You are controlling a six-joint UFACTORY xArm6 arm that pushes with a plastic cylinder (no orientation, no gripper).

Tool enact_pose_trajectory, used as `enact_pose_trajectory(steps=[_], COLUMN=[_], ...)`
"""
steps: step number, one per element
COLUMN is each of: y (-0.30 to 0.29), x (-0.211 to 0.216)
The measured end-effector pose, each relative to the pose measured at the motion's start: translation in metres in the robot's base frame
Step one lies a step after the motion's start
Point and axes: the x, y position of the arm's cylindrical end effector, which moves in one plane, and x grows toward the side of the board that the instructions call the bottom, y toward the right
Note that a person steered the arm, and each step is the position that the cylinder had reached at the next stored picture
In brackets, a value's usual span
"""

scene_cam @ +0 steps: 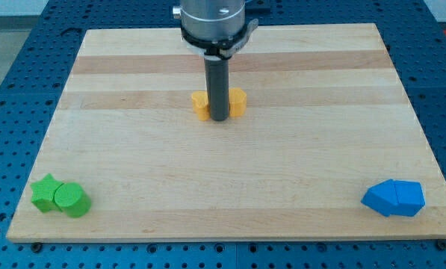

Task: Move the yellow heart closer to the red circle

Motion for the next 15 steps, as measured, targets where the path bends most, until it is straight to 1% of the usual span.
enact_pose_trajectory(steps=[1,2,3,4,7,8,9,10,13,14,15], y=[-0.005,-0.005,-0.014,-0.035,-0.03,-0.03,-0.038,-0.064,-0.049,-0.049,-0.075], x=[-0.015,0.016,0.034,0.022,-0.064,-0.064,-0.036,-0.035,-0.109,-0.108,-0.097])
